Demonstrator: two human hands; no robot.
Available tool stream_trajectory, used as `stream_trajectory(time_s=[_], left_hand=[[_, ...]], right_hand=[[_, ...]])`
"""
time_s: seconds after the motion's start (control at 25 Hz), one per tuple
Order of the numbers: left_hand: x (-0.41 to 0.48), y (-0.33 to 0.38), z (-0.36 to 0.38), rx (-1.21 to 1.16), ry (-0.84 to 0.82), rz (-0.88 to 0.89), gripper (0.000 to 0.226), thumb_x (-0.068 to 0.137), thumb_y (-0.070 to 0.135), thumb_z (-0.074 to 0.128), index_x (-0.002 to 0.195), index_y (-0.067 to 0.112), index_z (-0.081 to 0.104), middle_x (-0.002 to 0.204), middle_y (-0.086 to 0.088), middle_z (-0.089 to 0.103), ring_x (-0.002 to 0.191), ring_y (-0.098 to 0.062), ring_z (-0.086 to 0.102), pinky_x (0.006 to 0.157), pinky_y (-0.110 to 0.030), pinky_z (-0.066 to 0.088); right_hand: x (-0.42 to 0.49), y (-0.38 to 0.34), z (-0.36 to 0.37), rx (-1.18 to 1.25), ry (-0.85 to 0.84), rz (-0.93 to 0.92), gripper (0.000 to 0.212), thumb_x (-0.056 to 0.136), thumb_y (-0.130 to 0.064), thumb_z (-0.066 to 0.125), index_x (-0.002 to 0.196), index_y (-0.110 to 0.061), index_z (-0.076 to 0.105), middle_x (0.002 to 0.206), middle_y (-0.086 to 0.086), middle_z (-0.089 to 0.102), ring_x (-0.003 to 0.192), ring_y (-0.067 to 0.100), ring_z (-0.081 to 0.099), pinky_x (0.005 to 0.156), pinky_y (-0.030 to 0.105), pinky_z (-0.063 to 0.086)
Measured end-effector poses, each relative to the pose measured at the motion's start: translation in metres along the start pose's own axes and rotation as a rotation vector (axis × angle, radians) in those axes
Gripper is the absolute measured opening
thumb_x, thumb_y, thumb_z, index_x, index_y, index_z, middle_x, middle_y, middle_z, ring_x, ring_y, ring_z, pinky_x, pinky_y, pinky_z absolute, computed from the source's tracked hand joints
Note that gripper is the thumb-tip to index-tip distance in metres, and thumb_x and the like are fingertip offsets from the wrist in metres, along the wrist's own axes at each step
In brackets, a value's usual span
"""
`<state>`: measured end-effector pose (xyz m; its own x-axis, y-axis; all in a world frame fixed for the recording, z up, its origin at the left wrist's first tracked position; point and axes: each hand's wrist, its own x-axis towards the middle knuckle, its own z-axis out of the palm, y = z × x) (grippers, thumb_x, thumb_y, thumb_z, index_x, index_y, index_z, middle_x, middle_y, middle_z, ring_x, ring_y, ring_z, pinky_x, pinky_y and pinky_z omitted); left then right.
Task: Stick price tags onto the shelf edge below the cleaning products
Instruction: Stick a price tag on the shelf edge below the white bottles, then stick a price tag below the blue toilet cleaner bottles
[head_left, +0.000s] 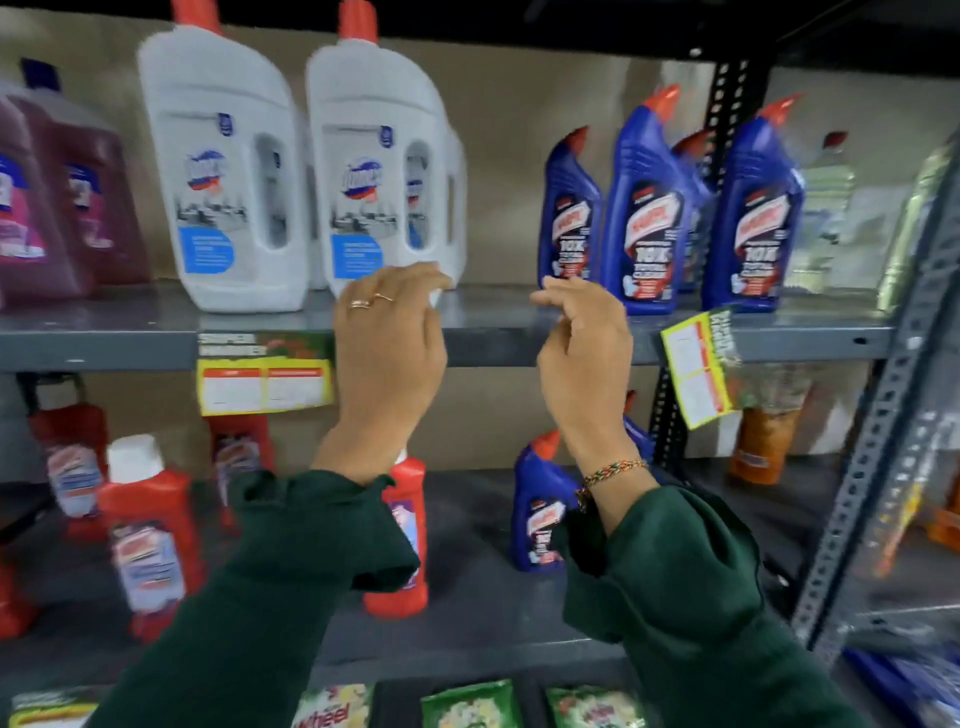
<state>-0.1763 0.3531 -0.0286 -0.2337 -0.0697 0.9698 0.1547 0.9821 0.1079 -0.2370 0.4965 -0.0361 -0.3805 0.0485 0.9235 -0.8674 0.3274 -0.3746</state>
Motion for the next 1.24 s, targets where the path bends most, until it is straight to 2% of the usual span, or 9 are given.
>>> stream_trajectory(time_s=[0.12,0.2,0.32,0.4,0.56,0.84,0.92,1.04,1.24], left_hand=[[-0.001,0.053,0.057,0.024,-0.134,0.104,0.032,0.083,0.014,0.040,0.102,0.007,0.064,0.106,-0.013,0.069,0.099,-0.031,0.058,0.092,-0.048,0.040],[-0.006,0.080,0.087,0.074,-0.208,0.125,0.036,0.087,0.021,0.038,0.105,0.005,0.063,0.105,-0.014,0.069,0.098,-0.032,0.059,0.094,-0.048,0.038],[-0.016,0.099,0.111,0.172,-0.222,0.113,0.035,0.089,0.022,0.039,0.108,0.006,0.062,0.104,-0.013,0.069,0.096,-0.030,0.059,0.092,-0.045,0.034],[-0.018,0.098,0.115,0.168,-0.155,0.104,0.030,0.089,0.019,0.043,0.106,0.007,0.064,0.101,-0.012,0.070,0.092,-0.030,0.060,0.086,-0.041,0.033],[-0.019,0.100,0.117,0.150,-0.087,0.093,0.027,0.089,0.016,0.045,0.102,0.007,0.066,0.098,-0.011,0.070,0.089,-0.030,0.060,0.085,-0.038,0.031],[-0.007,0.123,0.114,-0.197,-0.192,-0.149,0.036,0.096,0.035,0.029,0.117,0.023,0.056,0.102,0.006,0.067,0.099,-0.014,0.056,0.094,-0.028,0.017],[-0.003,0.130,0.113,-0.412,-0.258,-0.103,0.035,0.096,0.040,0.035,0.125,0.026,0.050,0.113,0.011,0.059,0.108,-0.010,0.053,0.103,-0.045,0.025],[0.001,0.131,0.115,-0.306,-0.354,0.031,0.031,0.092,0.041,0.044,0.118,0.027,0.056,0.115,0.007,0.061,0.108,-0.011,0.054,0.094,-0.056,0.037],[-0.001,0.130,0.115,-0.181,-0.338,0.063,0.015,0.085,0.027,0.061,0.088,0.015,0.070,0.106,-0.002,0.069,0.098,-0.014,0.059,0.092,-0.051,0.038]], right_hand=[[0.008,0.054,-0.047,-0.221,0.179,0.101,0.038,0.068,0.005,0.049,0.103,-0.007,0.058,0.111,0.016,0.061,0.109,0.034,0.048,0.096,0.041,0.036],[0.007,0.082,-0.068,-0.318,0.181,0.296,0.044,0.072,-0.004,0.062,0.114,-0.005,0.048,0.120,0.023,0.051,0.115,0.038,0.040,0.099,0.045,0.028],[0.000,0.107,-0.089,-0.204,0.068,0.489,0.055,0.078,-0.023,0.070,0.119,-0.003,0.041,0.125,0.024,0.041,0.107,0.025,0.037,0.085,0.025,0.026],[-0.004,0.118,-0.097,-0.109,0.021,0.476,0.044,0.080,-0.021,0.068,0.115,-0.005,0.046,0.121,0.018,0.045,0.093,0.016,0.043,0.072,0.017,0.030],[0.000,0.127,-0.111,0.077,0.081,0.535,0.030,0.080,-0.008,0.067,0.108,-0.011,0.058,0.101,0.003,0.060,0.087,0.015,0.060,0.073,0.008,0.044],[-0.001,0.123,-0.123,0.065,0.089,0.234,0.041,0.076,-0.009,0.072,0.114,-0.007,0.058,0.109,0.007,0.057,0.081,0.004,0.056,0.070,-0.003,0.038],[0.005,0.122,-0.123,0.037,0.023,0.120,0.030,0.075,-0.010,0.073,0.103,-0.007,0.065,0.107,0.010,0.064,0.089,0.001,0.054,0.077,-0.002,0.036],[0.015,0.127,-0.125,0.027,-0.080,-0.004,0.014,0.078,-0.008,0.069,0.092,-0.006,0.070,0.102,0.011,0.068,0.093,-0.003,0.049,0.082,0.000,0.037],[0.025,0.146,-0.129,-0.045,-0.195,-0.134,0.015,0.080,-0.016,0.064,0.087,-0.005,0.069,0.104,0.013,0.064,0.106,0.011,0.049,0.095,0.040,0.045]])
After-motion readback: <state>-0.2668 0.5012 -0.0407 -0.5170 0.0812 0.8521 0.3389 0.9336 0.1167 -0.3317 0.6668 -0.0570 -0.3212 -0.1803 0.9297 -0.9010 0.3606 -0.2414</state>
